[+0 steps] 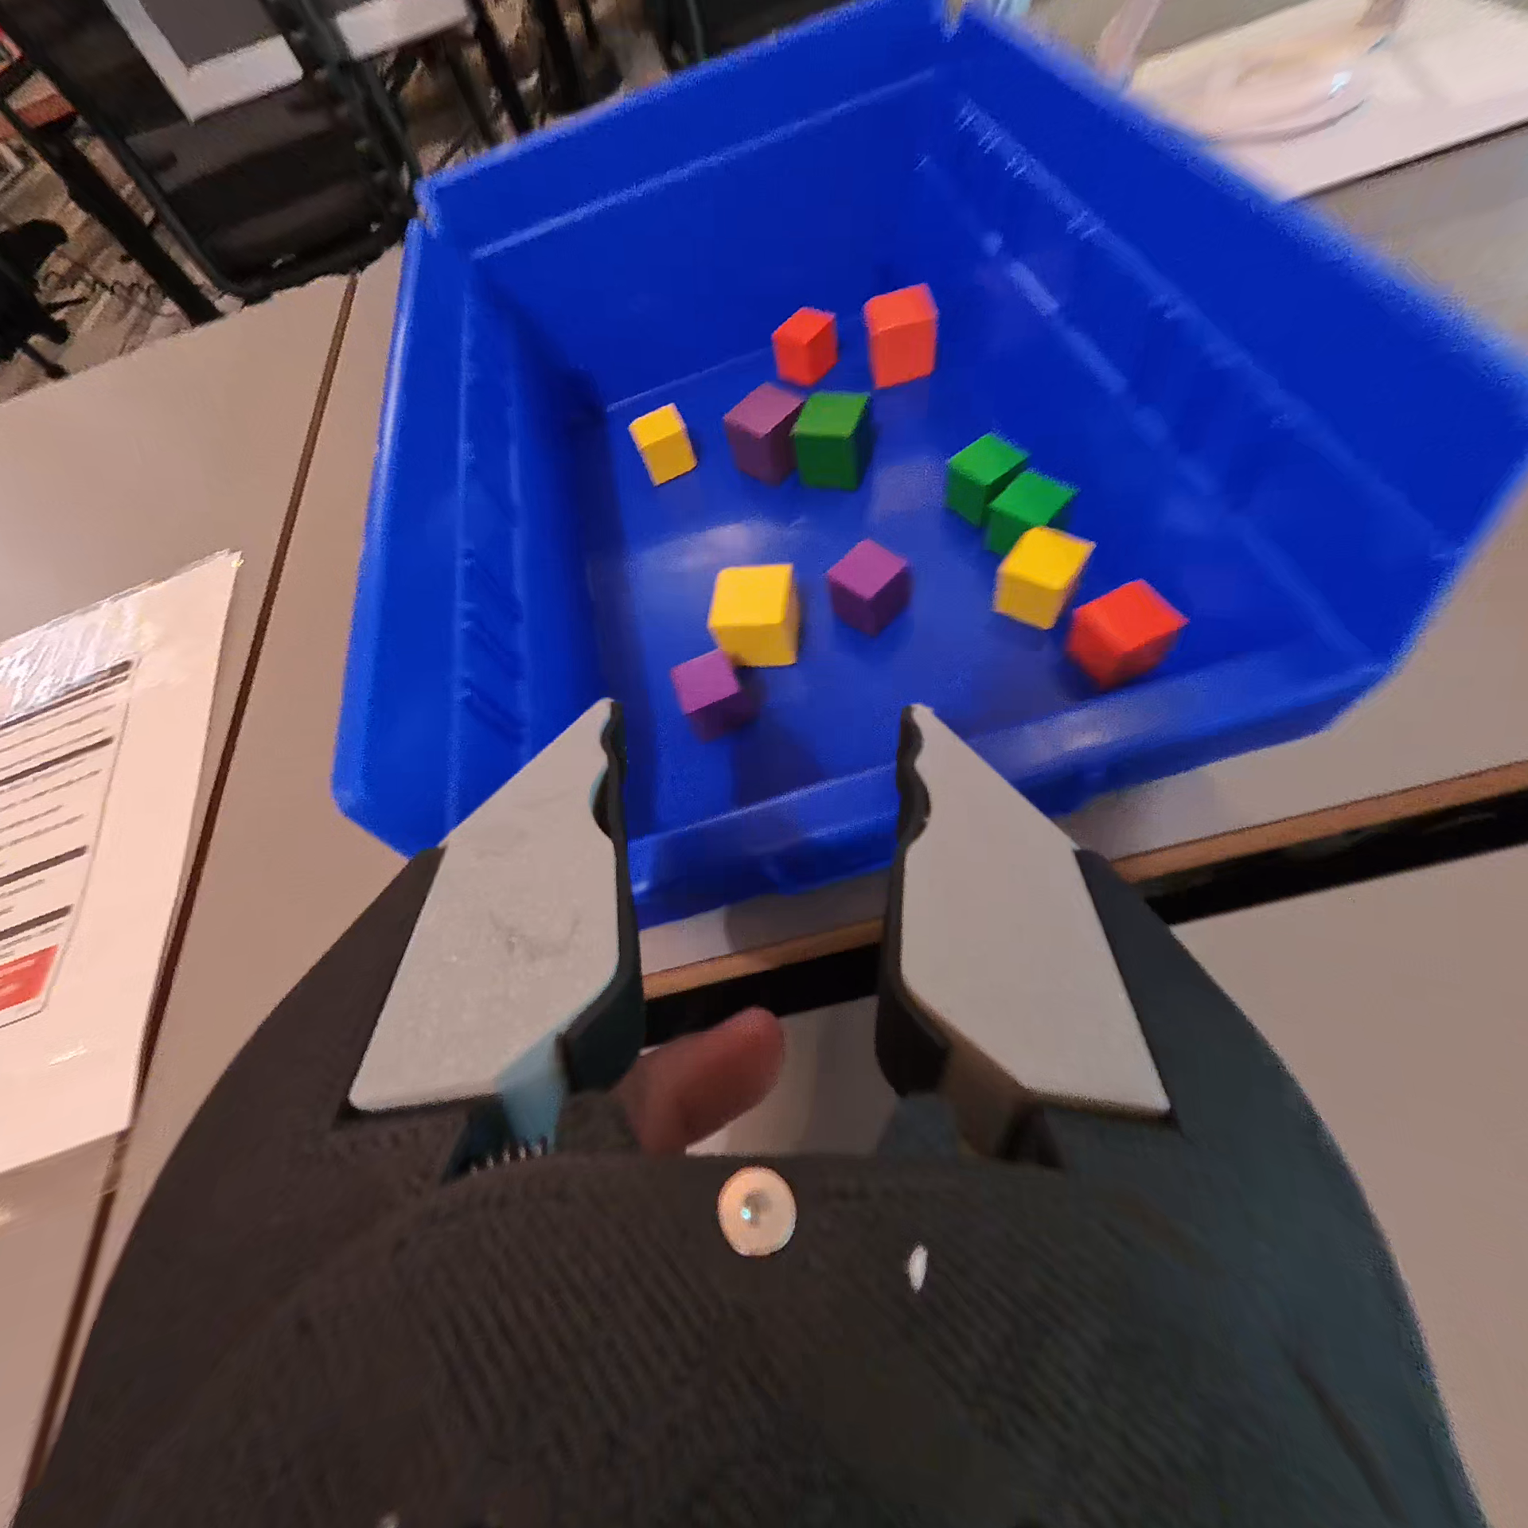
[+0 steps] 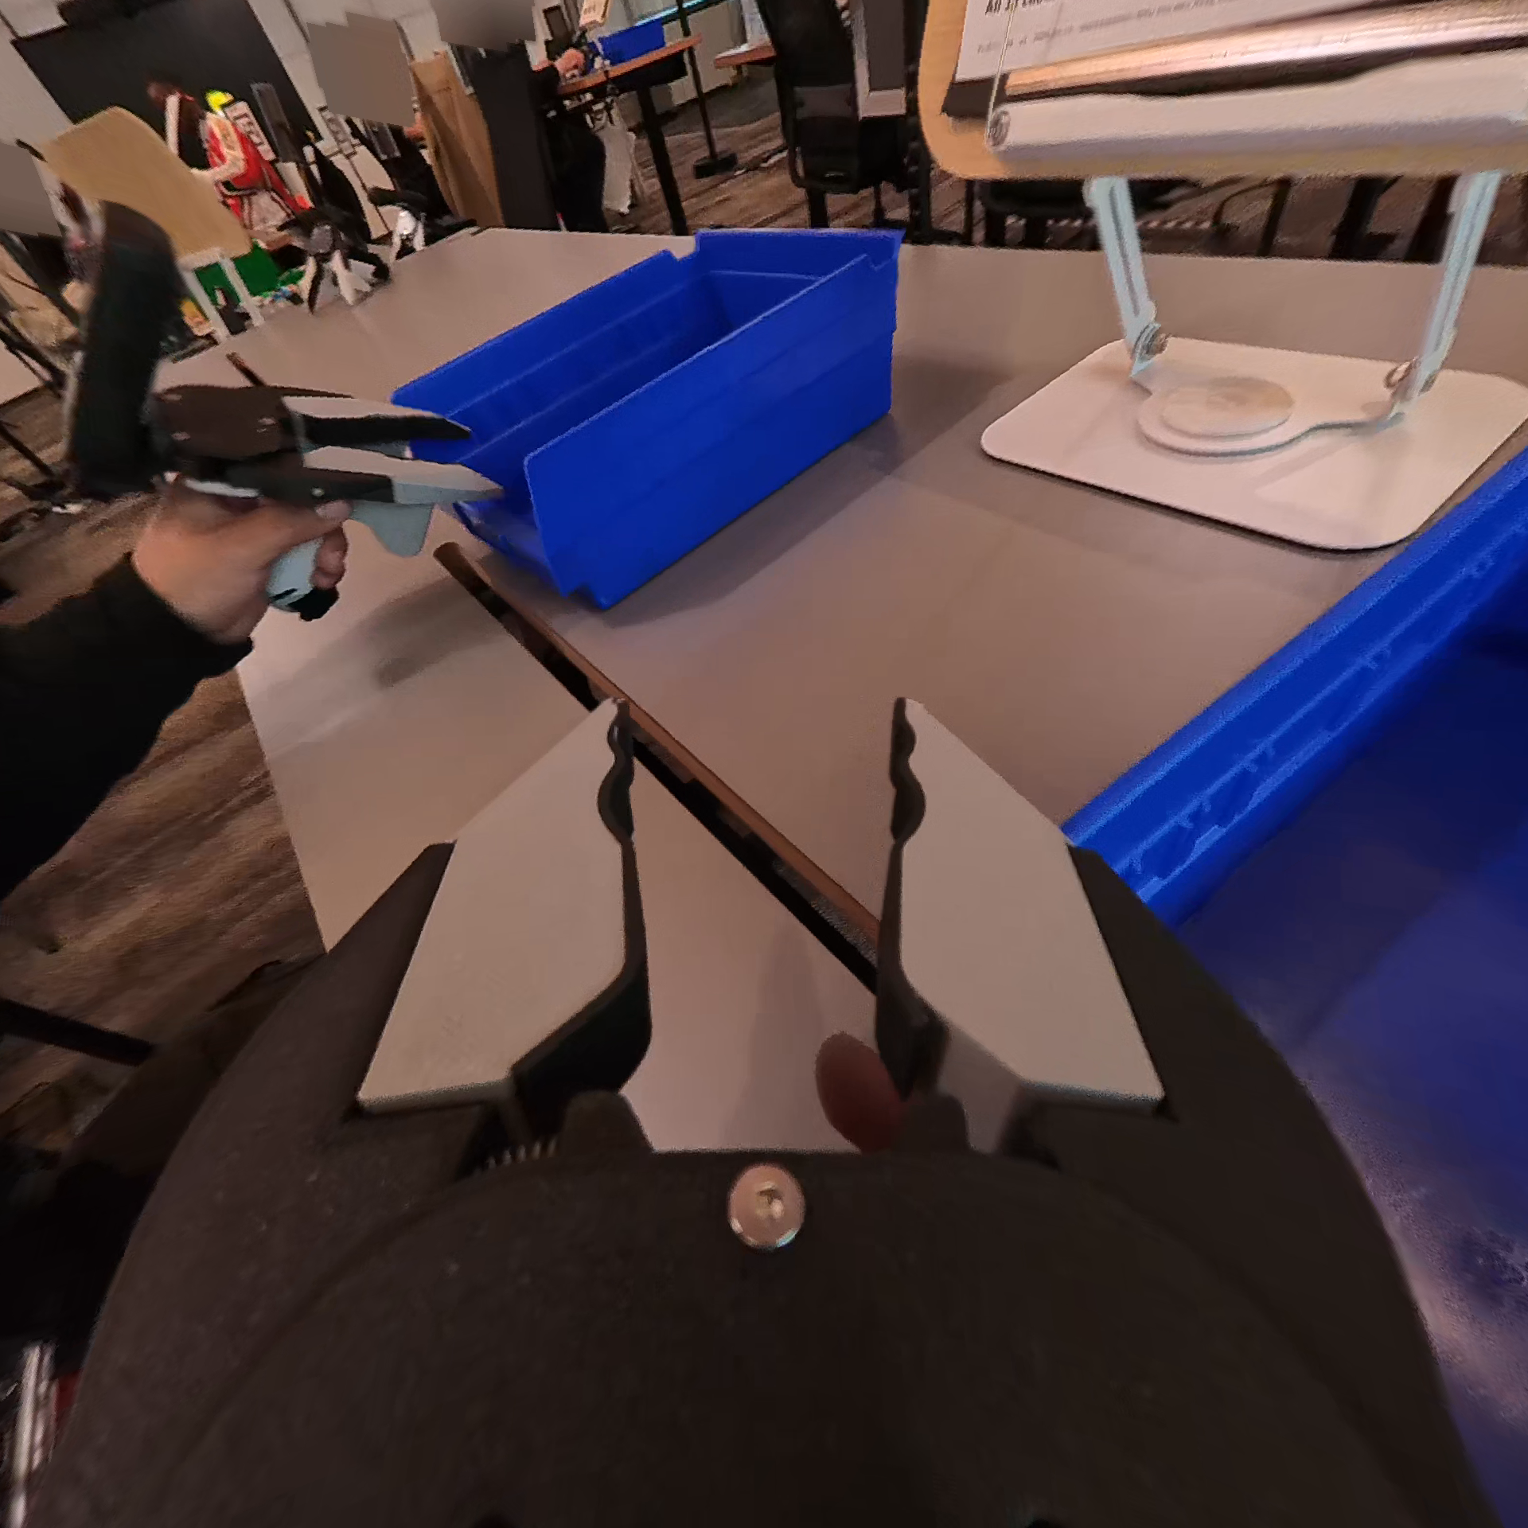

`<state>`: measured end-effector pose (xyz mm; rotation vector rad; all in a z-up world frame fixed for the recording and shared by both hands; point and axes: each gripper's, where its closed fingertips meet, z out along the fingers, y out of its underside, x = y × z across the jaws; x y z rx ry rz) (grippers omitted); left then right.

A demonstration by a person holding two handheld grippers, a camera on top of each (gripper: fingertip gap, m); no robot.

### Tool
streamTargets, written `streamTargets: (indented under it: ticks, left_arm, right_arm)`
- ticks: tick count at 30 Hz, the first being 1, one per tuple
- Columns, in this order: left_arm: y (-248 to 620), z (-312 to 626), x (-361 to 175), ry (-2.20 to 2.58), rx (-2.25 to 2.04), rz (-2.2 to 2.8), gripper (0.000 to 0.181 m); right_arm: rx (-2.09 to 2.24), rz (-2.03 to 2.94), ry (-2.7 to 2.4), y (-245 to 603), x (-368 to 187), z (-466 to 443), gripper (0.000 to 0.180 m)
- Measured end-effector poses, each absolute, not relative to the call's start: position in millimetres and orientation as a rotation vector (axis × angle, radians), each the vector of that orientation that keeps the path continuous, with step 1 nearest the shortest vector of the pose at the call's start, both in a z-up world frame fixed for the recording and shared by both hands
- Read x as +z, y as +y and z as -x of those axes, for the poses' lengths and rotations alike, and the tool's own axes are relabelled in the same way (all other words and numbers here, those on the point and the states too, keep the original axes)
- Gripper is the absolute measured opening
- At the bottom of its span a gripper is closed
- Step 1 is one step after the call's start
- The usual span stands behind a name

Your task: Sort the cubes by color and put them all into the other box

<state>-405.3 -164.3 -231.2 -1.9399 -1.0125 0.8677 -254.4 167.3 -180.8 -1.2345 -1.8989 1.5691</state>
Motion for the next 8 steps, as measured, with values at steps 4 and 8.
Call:
streamTargets:
  ticks: [4,8]
  left_arm:
    - [-112.1,366.5,-206.1,-0.901,0.82,1.878,0.071]
    - [-46.9,321.6,-201.0,-0.779,0.711,1.88,0.082]
  right_arm:
    - [1.501,1.218,-1.844,153.8,-175.2,258.9,0.083]
    - [1.395,1.22,-1.88,133.9,-192.2,264.4,0.087]
